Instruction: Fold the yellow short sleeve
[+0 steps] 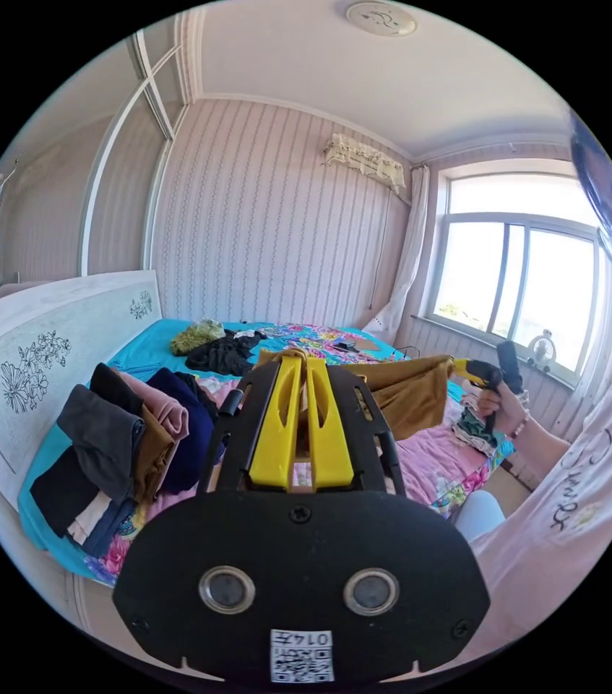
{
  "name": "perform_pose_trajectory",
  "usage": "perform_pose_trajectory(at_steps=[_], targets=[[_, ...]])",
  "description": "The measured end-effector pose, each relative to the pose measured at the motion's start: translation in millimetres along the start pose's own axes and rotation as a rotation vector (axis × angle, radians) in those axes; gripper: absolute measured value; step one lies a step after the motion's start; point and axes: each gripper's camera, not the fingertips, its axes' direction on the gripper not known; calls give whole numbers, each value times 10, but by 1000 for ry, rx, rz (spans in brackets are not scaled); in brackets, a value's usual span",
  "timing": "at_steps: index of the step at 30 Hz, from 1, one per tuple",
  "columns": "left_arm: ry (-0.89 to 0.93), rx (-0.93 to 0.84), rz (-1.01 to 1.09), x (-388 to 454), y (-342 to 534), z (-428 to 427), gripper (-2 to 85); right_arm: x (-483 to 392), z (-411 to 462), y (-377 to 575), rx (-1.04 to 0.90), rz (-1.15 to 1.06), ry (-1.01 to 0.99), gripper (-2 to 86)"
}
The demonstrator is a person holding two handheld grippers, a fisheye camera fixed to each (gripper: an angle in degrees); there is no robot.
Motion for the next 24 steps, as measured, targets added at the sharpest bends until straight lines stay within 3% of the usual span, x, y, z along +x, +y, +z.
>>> perform_pose_trajectory(at_steps=[7,9,12,14,19,24], targets=[[-44,-81,-100,-121,-201,864,-9,692,-1046,1342,61,361,97,11],[-138,-291,-109,-277,1,1573,-8,980,-1028,1868,-82,502,222,12],[-79,-595,-300,-467,510,2304,-8,1313,-888,2441,-294,672,286,9],[-11,-625,-340,-404,745,2437,-9,1392,-867,2648,-353,718,287,9],[5,-691,-299,-163,1077,2509,-5,1502,-984,2778,-330,676,352,25],[-9,-715,-402,-120,1319,2666,36,1790,-731,2571,-365,483,596,89]])
